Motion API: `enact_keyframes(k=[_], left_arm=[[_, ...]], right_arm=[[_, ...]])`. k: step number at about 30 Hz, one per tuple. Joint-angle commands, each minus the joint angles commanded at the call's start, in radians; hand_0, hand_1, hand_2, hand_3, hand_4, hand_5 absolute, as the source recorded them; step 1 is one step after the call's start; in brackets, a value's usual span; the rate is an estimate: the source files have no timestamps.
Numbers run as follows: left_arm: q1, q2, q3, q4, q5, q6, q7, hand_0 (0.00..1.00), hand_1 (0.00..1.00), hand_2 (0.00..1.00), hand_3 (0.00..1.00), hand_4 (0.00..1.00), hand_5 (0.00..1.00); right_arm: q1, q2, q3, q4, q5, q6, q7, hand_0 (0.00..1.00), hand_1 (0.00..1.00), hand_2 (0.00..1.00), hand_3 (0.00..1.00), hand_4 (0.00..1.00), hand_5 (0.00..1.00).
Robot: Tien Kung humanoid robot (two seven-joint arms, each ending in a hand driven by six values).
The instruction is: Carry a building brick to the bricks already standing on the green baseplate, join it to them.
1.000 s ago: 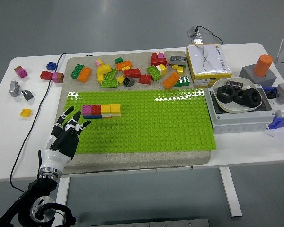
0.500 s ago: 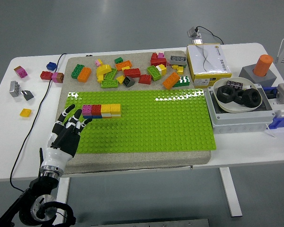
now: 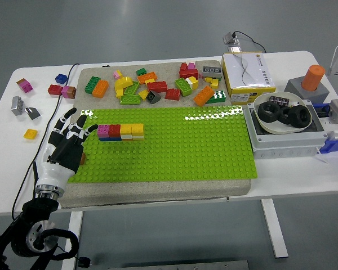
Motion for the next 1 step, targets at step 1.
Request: enact_keyframes(k=[1], left_arm=[[0.002, 0.000, -0.009, 0.000, 0.007, 0.004, 0.001, 0.467, 0.084, 0.092, 0.504, 0.913, 0.050]], right_arm=[[0.000, 0.003, -0.008, 0.000, 0.001, 0.004, 0.001, 0.589, 0.585, 0.640, 0.659, 0.629, 0.815]])
